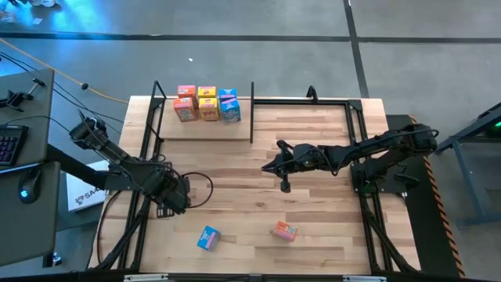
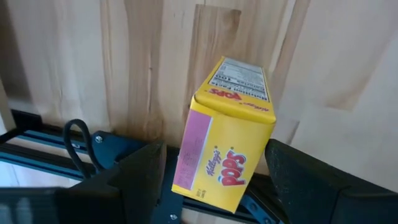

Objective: Stack cereal on shelf
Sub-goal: Put the yellow cereal box on the shelf aligned with the other yellow cereal box

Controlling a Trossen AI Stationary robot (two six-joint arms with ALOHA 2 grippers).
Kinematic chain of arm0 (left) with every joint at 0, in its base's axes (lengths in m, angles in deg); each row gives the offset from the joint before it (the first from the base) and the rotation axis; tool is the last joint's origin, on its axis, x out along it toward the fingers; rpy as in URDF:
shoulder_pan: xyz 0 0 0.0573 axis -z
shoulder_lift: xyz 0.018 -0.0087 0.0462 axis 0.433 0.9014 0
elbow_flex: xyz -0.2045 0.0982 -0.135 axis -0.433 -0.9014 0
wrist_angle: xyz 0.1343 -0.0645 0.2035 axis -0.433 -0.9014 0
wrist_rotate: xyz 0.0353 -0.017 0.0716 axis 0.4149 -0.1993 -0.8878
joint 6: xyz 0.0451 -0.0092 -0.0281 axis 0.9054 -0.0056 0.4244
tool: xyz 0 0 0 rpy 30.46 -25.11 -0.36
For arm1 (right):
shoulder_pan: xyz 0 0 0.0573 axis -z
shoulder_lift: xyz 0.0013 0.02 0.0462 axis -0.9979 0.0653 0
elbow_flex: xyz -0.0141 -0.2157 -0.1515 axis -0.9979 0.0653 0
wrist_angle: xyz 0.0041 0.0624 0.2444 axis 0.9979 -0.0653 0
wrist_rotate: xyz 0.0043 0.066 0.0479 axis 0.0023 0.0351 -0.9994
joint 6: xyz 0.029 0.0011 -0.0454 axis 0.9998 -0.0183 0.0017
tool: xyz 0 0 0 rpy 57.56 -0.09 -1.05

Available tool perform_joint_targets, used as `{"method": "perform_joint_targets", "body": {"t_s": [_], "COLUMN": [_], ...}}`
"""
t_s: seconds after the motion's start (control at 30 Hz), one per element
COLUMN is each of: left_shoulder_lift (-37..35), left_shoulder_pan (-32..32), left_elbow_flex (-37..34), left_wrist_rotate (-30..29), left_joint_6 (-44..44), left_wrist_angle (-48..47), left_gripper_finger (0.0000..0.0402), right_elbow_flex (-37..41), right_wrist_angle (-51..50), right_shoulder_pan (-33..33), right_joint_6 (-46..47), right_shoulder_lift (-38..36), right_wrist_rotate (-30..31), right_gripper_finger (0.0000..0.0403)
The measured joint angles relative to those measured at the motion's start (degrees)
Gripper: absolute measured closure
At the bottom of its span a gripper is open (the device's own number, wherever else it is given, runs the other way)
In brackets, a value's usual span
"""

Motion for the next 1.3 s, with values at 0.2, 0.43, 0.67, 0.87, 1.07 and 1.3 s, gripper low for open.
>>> {"method": "perform_joint_targets", "body": {"t_s": [0.2,0.43,0.67,0.87,1.07,1.3], "left_shoulder_lift": [0.0,-0.1,0.0,0.0,0.0,0.0], "left_shoulder_pan": [0.0,0.0,0.1,0.0,-1.3,-8.0], "left_elbow_flex": [0.0,-1.1,-4.0,-4.0,-3.1,2.7], "left_wrist_rotate": [-0.5,0.1,-0.4,0.0,-1.1,-8.1], "left_joint_6": [-0.2,-1.0,0.5,0.5,1.1,9.6], "left_wrist_angle": [0.9,1.3,2.9,3.6,3.8,3.3], "left_gripper_finger": [0.0135,0.0135,0.0135,0.0160,0.0208,0.0225], "right_elbow_flex": [0.0,0.0,0.0,0.0,0.0,0.0], "right_wrist_angle": [0.0,0.1,0.1,0.1,0.1,0.1], "right_shoulder_pan": [0.0,0.0,0.0,0.0,0.0,0.0], "right_joint_6": [0.0,0.0,0.0,0.0,0.0,0.0], "right_shoulder_lift": [0.0,0.0,0.0,0.0,0.0,0.0], "right_wrist_rotate": [-0.5,-0.5,-0.5,-0.5,-0.8,-1.2], "right_gripper_finger": [0.0387,0.0387,0.0387,0.0387,0.0387,0.0387]}}
